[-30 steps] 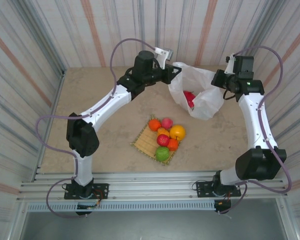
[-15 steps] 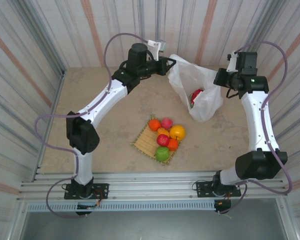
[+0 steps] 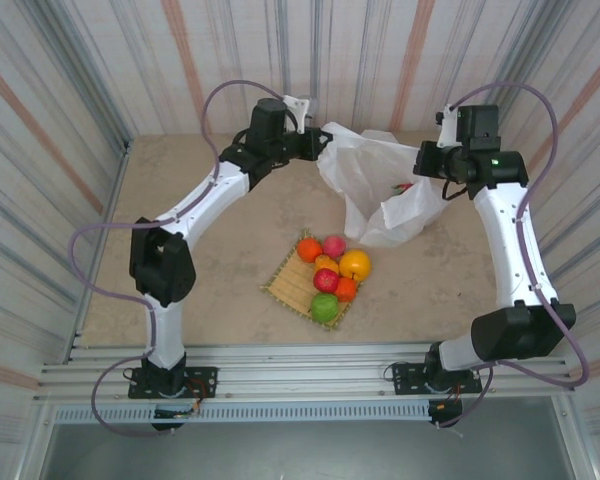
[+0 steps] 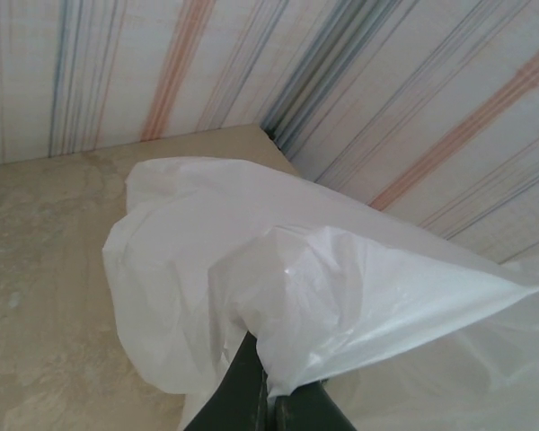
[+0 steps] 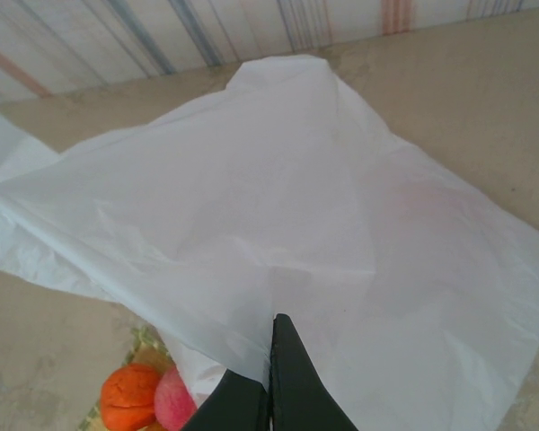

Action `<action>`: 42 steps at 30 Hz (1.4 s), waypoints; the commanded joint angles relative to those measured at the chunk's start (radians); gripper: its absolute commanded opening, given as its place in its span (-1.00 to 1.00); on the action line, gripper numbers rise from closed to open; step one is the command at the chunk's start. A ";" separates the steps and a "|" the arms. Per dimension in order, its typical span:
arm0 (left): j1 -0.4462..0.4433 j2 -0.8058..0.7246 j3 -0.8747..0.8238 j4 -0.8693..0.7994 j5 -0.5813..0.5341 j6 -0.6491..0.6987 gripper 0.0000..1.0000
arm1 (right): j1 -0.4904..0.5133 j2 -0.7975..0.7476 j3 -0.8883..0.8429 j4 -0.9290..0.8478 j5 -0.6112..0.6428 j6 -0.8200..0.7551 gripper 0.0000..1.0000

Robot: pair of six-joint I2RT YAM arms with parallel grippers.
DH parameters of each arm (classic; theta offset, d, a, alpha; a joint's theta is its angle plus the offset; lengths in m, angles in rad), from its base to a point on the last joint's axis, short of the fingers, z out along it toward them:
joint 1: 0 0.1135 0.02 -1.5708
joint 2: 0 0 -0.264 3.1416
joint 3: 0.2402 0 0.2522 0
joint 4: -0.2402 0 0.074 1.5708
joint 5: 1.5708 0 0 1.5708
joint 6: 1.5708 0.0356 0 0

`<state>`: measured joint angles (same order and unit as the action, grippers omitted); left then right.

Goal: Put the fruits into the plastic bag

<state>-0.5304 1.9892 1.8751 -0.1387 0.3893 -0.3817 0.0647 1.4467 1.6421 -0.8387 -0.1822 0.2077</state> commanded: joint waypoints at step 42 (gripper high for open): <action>-0.463 -0.559 -0.883 -0.223 -0.486 -0.081 0.92 | 0.030 0.080 -0.074 0.085 -0.026 0.013 -1.00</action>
<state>-0.9684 1.4014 0.9344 -0.2821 0.0261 -0.4870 0.0925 1.5436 1.5787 -0.7567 -0.1875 0.2085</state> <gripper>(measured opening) 0.958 0.045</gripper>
